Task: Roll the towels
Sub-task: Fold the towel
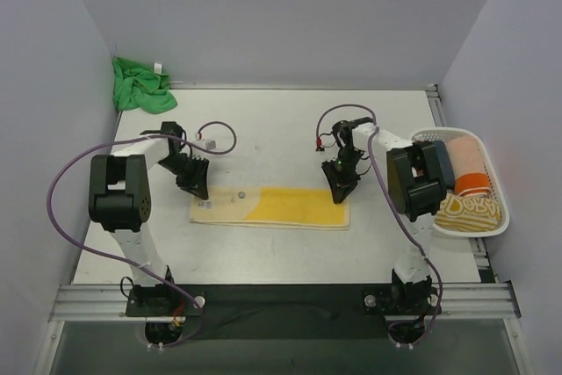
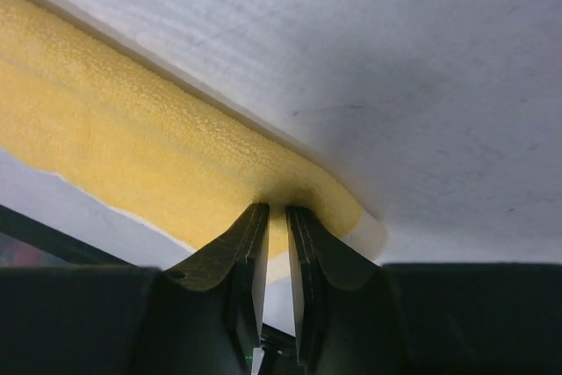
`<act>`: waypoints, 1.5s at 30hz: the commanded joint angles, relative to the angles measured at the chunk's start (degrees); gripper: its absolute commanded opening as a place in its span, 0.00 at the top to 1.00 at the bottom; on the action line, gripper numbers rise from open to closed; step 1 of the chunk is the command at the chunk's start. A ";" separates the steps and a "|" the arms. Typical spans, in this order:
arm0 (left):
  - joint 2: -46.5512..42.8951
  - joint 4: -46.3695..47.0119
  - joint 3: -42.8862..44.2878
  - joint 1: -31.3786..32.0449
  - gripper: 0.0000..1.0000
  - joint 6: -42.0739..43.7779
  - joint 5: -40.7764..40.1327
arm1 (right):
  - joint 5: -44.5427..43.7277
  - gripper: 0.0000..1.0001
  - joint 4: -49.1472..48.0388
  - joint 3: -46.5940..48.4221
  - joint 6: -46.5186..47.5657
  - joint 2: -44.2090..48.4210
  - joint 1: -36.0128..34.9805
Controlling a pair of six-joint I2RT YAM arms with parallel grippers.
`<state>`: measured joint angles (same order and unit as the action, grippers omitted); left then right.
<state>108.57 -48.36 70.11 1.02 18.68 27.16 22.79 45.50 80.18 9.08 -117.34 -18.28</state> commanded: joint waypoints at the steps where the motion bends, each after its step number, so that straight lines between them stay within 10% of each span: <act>1: -0.55 3.36 -0.23 -0.23 0.70 -1.80 -3.16 | -7.30 0.83 0.47 3.83 -0.03 -2.89 1.49; 6: -7.66 2.22 -1.81 0.04 0.48 0.57 6.41 | -8.46 0.79 0.38 11.03 1.64 -4.13 4.04; 15: -16.46 -0.42 -4.36 0.48 0.45 -0.13 9.23 | -3.54 0.57 1.52 7.63 -0.11 8.43 5.80; 45: -16.38 -1.04 -4.72 1.36 0.37 -1.45 6.50 | 1.46 0.65 0.21 1.73 -7.94 -2.63 12.04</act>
<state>93.86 -48.88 64.31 2.31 17.10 33.65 21.32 44.07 81.38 1.98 -117.75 -5.67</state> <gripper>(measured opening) 0.624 0.357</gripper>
